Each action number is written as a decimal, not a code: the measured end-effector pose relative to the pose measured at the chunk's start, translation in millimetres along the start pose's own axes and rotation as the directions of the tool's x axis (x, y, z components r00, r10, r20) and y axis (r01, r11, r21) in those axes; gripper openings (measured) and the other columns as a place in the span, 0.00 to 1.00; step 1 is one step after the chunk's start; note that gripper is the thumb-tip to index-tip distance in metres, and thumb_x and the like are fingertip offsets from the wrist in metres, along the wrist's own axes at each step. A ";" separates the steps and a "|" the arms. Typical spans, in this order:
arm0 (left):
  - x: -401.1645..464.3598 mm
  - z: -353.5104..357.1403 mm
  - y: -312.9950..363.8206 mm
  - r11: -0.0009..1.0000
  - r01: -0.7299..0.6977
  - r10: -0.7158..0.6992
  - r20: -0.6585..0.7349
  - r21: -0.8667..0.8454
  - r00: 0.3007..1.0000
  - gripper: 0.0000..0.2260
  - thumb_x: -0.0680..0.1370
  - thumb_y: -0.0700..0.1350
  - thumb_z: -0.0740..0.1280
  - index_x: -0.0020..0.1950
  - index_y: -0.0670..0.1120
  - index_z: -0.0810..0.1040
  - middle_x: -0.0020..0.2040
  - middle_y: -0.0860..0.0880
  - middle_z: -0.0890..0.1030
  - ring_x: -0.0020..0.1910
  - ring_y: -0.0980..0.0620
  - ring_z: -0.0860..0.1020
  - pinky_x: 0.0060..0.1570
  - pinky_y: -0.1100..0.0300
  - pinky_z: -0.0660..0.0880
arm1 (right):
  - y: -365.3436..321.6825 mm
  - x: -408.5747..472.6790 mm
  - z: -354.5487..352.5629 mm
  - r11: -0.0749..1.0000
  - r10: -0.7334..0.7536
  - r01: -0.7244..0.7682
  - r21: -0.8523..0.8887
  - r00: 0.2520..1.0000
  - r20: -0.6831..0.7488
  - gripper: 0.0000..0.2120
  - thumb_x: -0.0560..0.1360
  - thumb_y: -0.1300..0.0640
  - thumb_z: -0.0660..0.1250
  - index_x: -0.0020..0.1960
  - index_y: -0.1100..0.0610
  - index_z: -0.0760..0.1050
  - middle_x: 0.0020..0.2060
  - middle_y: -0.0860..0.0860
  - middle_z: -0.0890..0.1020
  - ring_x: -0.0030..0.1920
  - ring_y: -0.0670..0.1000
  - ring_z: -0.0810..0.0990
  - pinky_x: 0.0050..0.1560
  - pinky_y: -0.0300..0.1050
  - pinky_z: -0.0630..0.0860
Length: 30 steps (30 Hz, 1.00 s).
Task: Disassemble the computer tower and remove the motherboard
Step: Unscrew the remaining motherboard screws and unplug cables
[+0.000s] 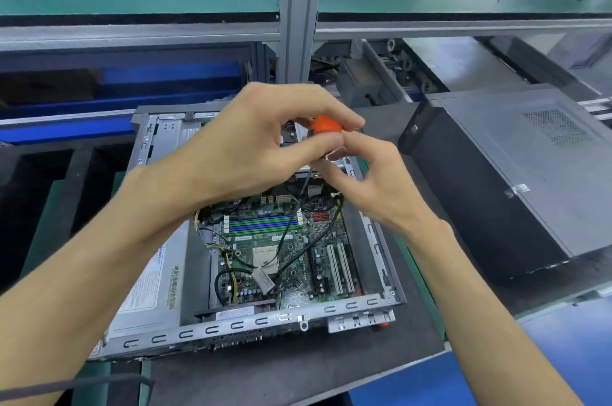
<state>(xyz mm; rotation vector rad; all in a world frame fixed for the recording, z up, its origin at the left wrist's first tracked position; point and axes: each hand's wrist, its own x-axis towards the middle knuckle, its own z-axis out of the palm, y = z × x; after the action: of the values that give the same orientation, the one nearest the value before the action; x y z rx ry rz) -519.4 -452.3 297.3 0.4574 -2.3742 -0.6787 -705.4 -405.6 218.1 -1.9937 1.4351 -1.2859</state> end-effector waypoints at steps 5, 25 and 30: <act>7.2 9.1 -7.7 0.973 0.021 -0.003 -0.076 0.230 0.997 0.10 0.76 0.55 0.70 0.45 0.49 0.83 0.40 0.55 0.66 0.38 0.58 0.69 0.36 0.58 0.65 | -8.0 3.8 6.5 0.999 0.046 -0.045 0.020 0.997 -0.055 0.15 0.71 0.49 0.74 0.50 0.54 0.73 0.41 0.41 0.77 0.41 0.49 0.75 0.42 0.48 0.75; -15.5 19.8 -37.6 0.954 0.255 -0.283 -0.196 -0.156 0.939 0.06 0.79 0.48 0.66 0.47 0.46 0.75 0.42 0.50 0.79 0.42 0.51 0.78 0.41 0.50 0.78 | 1.3 -3.7 2.9 0.993 -0.013 0.042 0.106 0.967 -0.253 0.02 0.82 0.55 0.63 0.51 0.50 0.74 0.42 0.51 0.81 0.41 0.50 0.78 0.42 0.46 0.74; -44.8 72.5 -76.4 0.898 0.385 -0.439 0.367 0.212 0.820 0.09 0.81 0.48 0.64 0.61 0.52 0.75 0.59 0.53 0.79 0.57 0.56 0.76 0.61 0.56 0.73 | -4.6 3.2 -14.0 0.921 0.162 0.093 0.378 0.792 -0.589 0.07 0.83 0.51 0.55 0.48 0.52 0.66 0.30 0.45 0.70 0.29 0.48 0.66 0.30 0.41 0.65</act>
<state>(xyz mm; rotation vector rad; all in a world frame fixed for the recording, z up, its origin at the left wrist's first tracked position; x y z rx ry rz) -521.1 -467.2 183.8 0.9980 -2.7507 -0.8867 -714.4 -403.7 230.1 -1.3230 1.2978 -2.1413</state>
